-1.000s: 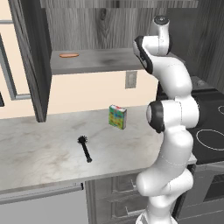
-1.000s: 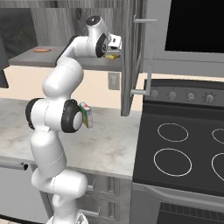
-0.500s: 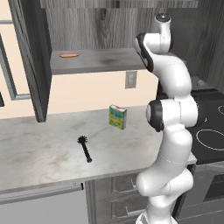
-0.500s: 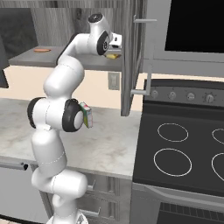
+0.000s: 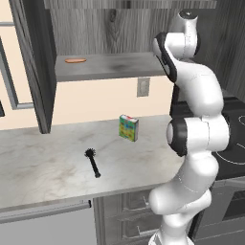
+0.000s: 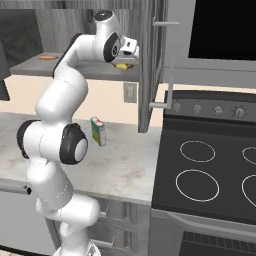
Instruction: Pick the dish brush and sponge from the cabinet and place them on the counter.
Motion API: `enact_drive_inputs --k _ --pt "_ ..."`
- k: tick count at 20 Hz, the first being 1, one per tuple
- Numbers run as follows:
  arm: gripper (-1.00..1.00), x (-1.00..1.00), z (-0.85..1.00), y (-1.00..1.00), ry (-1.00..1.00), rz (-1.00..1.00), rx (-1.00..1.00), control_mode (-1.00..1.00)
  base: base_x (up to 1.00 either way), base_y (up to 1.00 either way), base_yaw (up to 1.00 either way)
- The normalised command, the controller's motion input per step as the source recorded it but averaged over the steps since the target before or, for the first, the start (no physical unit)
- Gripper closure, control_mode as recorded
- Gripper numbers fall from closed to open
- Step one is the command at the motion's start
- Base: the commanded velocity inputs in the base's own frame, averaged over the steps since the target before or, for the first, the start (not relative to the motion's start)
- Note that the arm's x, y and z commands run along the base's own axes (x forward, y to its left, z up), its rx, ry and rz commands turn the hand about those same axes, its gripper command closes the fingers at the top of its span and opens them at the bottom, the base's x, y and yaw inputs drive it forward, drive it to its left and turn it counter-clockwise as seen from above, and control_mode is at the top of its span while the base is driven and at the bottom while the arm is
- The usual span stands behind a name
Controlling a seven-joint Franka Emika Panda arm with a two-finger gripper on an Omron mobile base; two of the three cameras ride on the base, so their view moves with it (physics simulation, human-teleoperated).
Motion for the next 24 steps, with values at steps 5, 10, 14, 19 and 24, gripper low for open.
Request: enact_drive_inputs --k 5,10,14,19,24 --pt "1.0 -0.91 -0.01 0.14 -0.02 0.0 0.0 -1.0 0.0 0.0 0.0" --pt "1.0 -0.89 -0.04 0.17 -0.02 0.0 0.0 -1.0 0.0 0.0 0.0" --pt "1.0 -0.78 -0.09 0.17 0.0 0.0 0.01 -1.0 0.0 0.0 0.0" --pt "1.0 -0.5 -0.16 0.2 0.0 0.0 0.01 -1.0 0.0 0.0 0.0" --pt "1.0 -0.38 -0.25 0.13 0.03 0.0 0.03 -1.0 0.0 0.0 0.0"
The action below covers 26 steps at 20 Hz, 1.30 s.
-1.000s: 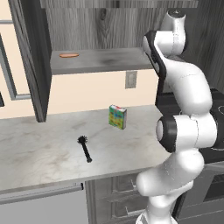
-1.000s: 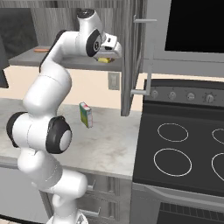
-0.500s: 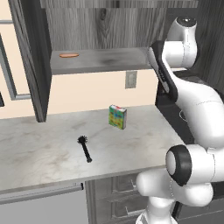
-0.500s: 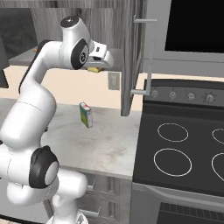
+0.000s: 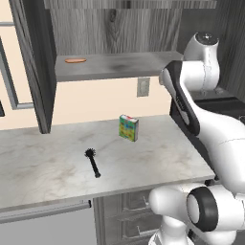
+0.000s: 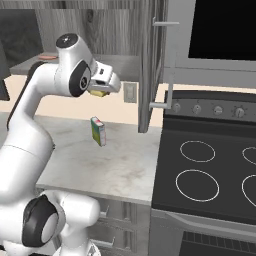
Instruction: Pick the dish brush and sponge from the cabinet and place them on the counter.
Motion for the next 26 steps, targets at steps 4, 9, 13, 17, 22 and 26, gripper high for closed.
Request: enact_drive_inputs --k 4,9,13,17,22,26 --pt "1.0 -0.31 -0.33 0.08 0.04 0.0 0.04 -1.0 0.0 0.0 0.0" --pt "1.0 -0.13 -0.39 0.07 0.03 0.0 0.02 -1.0 0.0 0.0 0.0" --pt "1.0 -0.12 -0.39 0.11 0.04 0.0 0.02 -1.0 0.0 0.0 0.0" --pt "1.0 -0.18 -0.4 0.15 0.05 0.0 0.03 -1.0 0.0 0.0 0.0" --pt "1.0 -0.08 -0.46 0.13 0.07 0.0 0.03 -1.0 0.0 0.0 0.0" --pt "1.0 -0.03 -0.44 0.1 0.07 0.0 0.03 -1.0 0.0 0.0 0.0"
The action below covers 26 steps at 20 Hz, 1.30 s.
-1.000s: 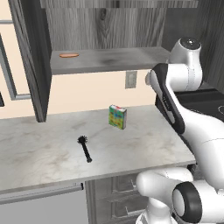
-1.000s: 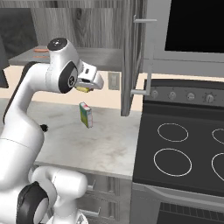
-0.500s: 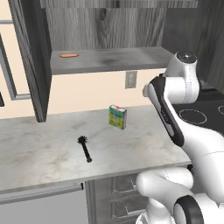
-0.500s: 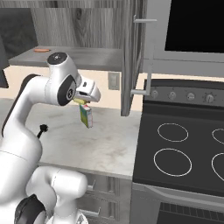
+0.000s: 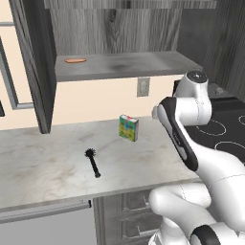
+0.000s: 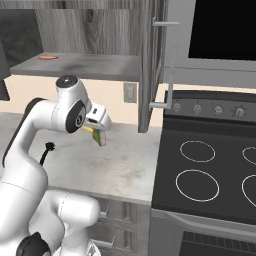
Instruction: Pick the dish brush and sponge from the cabinet and place them on the counter.
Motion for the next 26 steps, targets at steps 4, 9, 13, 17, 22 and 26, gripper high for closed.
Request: enact_drive_inputs --k 4,9,13,17,22,26 --pt "1.0 0.0 -0.42 0.05 0.07 0.0 0.03 -1.0 0.0 0.0 0.0" --pt "1.0 0.0 -0.44 0.04 0.07 0.0 0.02 -1.0 0.0 0.0 0.0" --pt "1.0 0.0 -0.42 0.04 0.06 0.0 0.0 -1.0 0.0 0.0 0.0" --pt "1.0 0.0 -0.37 0.05 0.06 0.0 0.0 -1.0 0.0 0.0 0.0" --pt "1.0 0.0 -0.32 0.03 0.05 0.0 0.0 -1.0 0.0 0.0 0.0" --pt "1.0 0.0 -0.33 0.01 0.06 0.0 0.0 -1.0 0.0 0.0 0.0"
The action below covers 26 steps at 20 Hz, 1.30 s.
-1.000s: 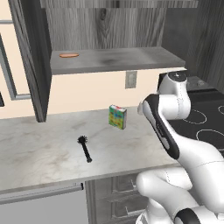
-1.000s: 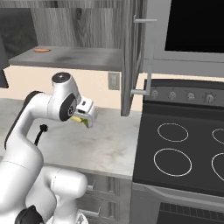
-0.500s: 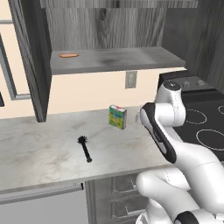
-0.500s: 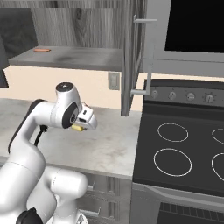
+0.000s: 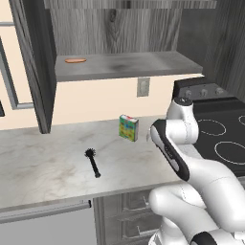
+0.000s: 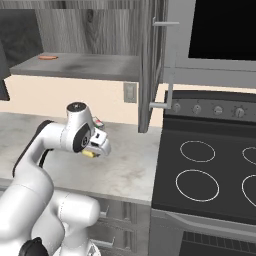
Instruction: Pick the dish brush and sponge from the cabinet and place them on the counter.
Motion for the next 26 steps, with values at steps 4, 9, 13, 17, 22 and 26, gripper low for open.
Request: enact_drive_inputs --k 4,9,13,17,22,26 --pt "1.0 0.03 -0.36 0.01 0.04 0.0 0.0 -1.0 0.0 0.0 0.0" --pt "1.0 0.07 -0.4 0.05 0.06 0.0 0.0 -1.0 0.0 0.0 0.0" --pt "1.0 0.03 -0.32 0.05 0.04 0.0 0.0 -1.0 0.0 0.0 0.0" --pt "1.0 0.0 -0.16 0.0 0.01 0.0 0.0 -1.0 0.0 0.0 0.0" --pt "1.0 0.0 -0.18 0.0 0.02 0.0 0.0 -1.0 0.0 0.0 0.0" --pt "1.0 0.0 -0.21 0.0 0.02 0.0 0.0 -1.0 0.0 0.0 0.0"
